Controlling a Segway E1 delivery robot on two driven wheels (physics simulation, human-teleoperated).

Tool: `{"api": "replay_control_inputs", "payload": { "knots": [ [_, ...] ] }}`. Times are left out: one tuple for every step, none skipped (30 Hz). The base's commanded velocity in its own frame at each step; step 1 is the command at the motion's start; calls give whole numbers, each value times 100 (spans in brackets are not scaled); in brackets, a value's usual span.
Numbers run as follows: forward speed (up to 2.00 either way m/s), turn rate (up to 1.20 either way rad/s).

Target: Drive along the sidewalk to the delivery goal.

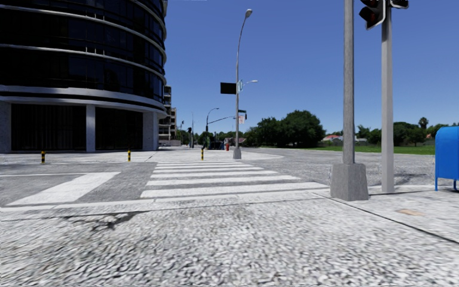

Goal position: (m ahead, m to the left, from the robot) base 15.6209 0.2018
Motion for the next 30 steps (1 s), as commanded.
{"api": "replay_control_inputs", "payload": {
  "knots": [
    [196, 51],
    [196, 51],
    [196, 51],
    [196, 51],
    [196, 51],
    [196, 51],
    [196, 51],
    [196, 51],
    [196, 51],
    [196, 51],
    [196, 51],
    [196, 51],
    [196, 51],
    [196, 51],
    [196, 48],
    [196, 37],
    [196, 0],
    [196, 0],
    [196, 0],
    [196, 0],
    [196, 0],
    [196, 0],
    [196, 0],
    [196, 0],
    [196, 0],
    [196, 0],
    [196, 0],
    [196, 0],
    [196, 0],
    [196, 0]
  ]
}}
